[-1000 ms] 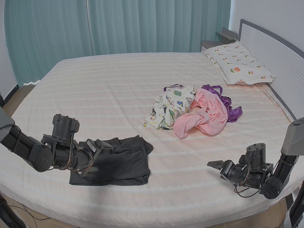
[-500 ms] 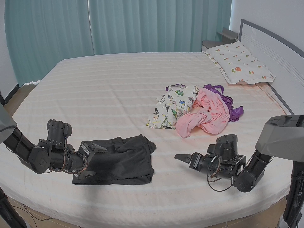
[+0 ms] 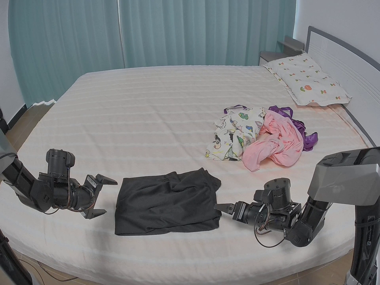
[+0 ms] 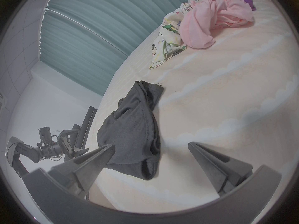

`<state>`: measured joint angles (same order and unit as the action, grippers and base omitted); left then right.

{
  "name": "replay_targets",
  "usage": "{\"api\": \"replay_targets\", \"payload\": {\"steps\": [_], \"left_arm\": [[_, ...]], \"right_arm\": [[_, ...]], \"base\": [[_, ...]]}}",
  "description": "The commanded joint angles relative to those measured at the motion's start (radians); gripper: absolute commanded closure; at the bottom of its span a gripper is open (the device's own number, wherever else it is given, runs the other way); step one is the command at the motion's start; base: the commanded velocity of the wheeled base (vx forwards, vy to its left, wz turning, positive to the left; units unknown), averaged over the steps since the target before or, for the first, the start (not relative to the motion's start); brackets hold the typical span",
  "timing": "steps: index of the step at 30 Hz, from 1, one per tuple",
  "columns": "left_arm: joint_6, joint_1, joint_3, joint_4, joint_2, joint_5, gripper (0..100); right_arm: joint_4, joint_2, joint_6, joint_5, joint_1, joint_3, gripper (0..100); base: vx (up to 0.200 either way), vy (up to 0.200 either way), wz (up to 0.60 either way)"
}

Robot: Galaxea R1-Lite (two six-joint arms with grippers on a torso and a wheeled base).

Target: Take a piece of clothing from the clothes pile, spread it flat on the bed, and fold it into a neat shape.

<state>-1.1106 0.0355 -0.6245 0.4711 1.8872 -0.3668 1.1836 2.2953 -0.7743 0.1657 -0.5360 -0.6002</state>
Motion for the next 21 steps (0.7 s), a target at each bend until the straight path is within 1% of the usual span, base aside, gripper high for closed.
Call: {"api": "replay_targets", "payload": {"steps": [1,3,7,16,18,19,20,21], "left_arm": [[0.000,-0.022,-0.003,0.014,0.010,-0.001,0],[-0.001,-0.034,0.002,0.037,0.015,-0.007,0],[-0.008,-0.049,0.009,0.067,0.033,-0.066,0],[-0.005,-0.054,0.005,0.069,0.033,-0.072,0],[-0.005,-0.054,0.005,0.069,0.033,-0.072,0],[-0.005,-0.054,0.005,0.069,0.033,-0.072,0],[-0.005,-0.054,0.005,0.069,0.033,-0.072,0],[-0.005,-0.054,0.005,0.069,0.033,-0.072,0]], "right_arm": [[0.002,-0.007,0.006,0.000,0.011,0.017,0],[0.002,-0.005,0.013,0.000,0.008,0.022,0],[0.002,-0.004,0.023,0.000,0.010,0.017,0],[0.001,0.010,0.024,-0.003,0.014,0.011,0],[-0.001,0.003,0.024,-0.008,0.013,0.022,0],[-0.004,-0.011,0.026,-0.022,0.011,0.040,0],[-0.004,-0.019,0.027,-0.028,0.010,0.050,100],[-0.004,-0.019,0.027,-0.028,0.010,0.050,100]], "base": [[0.000,0.000,0.00],[0.000,0.000,0.00],[0.000,0.000,0.00],[0.000,0.000,0.00],[0.000,0.000,0.00],[0.000,0.000,0.00],[0.000,0.000,0.00],[0.000,0.000,0.00]]}}
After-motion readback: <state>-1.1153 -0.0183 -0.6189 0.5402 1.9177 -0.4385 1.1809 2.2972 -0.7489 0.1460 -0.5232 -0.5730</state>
